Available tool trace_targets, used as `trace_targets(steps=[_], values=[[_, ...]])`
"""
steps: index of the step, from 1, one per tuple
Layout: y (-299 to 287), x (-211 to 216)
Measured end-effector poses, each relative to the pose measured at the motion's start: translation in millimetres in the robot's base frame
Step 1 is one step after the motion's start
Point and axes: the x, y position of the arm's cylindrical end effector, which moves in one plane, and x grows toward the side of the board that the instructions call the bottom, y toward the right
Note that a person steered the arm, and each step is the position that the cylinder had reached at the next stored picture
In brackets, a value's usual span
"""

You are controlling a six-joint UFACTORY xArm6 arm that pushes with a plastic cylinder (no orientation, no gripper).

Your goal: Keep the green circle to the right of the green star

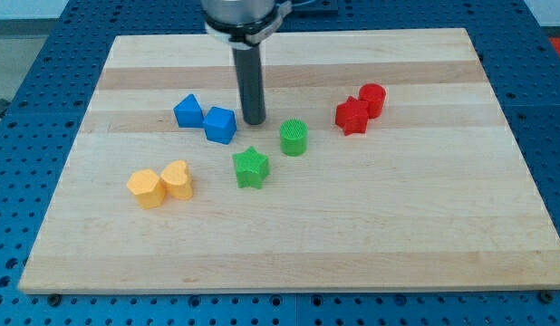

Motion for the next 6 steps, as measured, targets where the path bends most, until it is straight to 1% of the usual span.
trace_targets(steps=[1, 3, 4, 5, 6], values=[[31, 9], [37, 63], [37, 67], [34, 60], [13, 59]])
